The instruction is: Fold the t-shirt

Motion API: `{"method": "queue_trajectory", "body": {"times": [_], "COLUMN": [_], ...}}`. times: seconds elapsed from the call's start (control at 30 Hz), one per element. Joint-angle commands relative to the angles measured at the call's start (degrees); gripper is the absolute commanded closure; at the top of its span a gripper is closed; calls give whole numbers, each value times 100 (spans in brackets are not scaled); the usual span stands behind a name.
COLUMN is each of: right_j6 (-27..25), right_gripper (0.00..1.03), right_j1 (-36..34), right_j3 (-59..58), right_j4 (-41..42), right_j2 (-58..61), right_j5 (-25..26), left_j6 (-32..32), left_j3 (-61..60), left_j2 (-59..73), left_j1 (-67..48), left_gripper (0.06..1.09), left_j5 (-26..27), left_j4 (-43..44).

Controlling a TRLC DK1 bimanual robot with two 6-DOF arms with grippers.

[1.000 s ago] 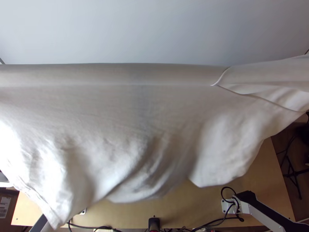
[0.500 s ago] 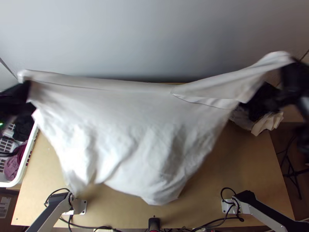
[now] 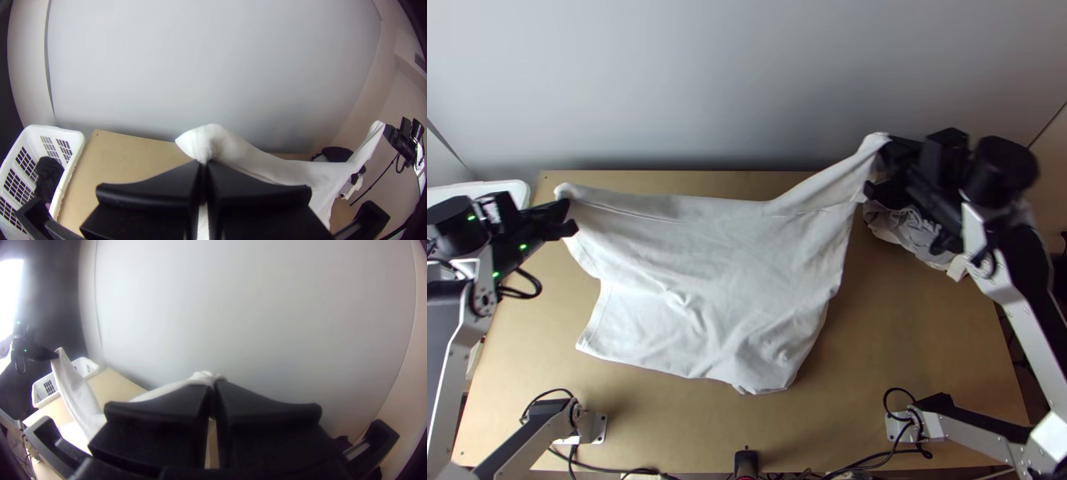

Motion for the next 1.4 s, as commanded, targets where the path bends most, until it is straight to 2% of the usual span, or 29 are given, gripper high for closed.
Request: {"method": "queue_trajectory", "body": {"times": [0.0,0.17,0.4,0.7,1.13,1.37], "right_j6": [186,142,-16,2,-7,-113], "right_gripper": [100,100,100,100,100,100], "right_j1": [-91,-135,-161,-363,-345,-214], "right_j3": [-34,722,1944,3113,4721,4827], "right_j4": [490,499,332,341,367,648], "right_j2": [1008,1923,3223,4814,6335,6704], "right_j5": [115,256,299,370,598,774], "left_j6": [385,657,657,930,1431,1545], "left_j3": [-290,326,1380,2540,4008,4193], "left_j2": [1080,2337,3919,5615,7276,7645], "left_j1": [-4,190,383,304,198,172], "left_gripper": [105,105,105,105,105,105], "left_j5": [-6,197,214,179,-208,-383], "left_j4": [952,1470,1963,2068,2068,2560]}}
